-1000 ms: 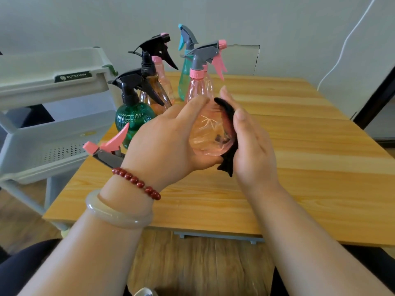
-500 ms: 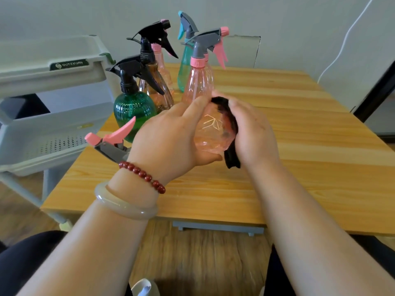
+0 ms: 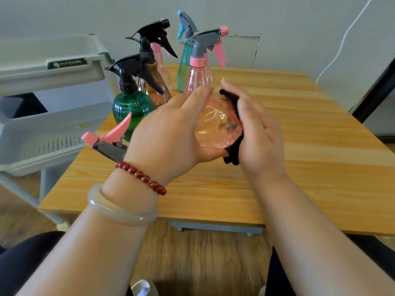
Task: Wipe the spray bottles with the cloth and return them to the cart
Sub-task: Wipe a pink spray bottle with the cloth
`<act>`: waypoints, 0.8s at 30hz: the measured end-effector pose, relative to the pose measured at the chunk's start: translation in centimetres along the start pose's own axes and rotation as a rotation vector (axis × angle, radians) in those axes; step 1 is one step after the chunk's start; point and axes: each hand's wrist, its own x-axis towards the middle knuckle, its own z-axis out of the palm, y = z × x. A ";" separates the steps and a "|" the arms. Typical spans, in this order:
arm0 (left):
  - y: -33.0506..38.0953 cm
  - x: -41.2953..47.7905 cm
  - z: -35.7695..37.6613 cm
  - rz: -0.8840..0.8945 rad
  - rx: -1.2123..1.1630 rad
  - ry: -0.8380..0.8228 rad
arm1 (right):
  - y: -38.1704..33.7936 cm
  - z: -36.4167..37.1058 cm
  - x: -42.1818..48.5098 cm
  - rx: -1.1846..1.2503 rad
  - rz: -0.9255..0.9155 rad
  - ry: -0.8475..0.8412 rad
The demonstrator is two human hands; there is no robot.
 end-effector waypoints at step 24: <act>0.2 0.2 0.8 -0.177 -0.525 0.130 | 0.0 2.1 -0.6 0.405 0.323 0.118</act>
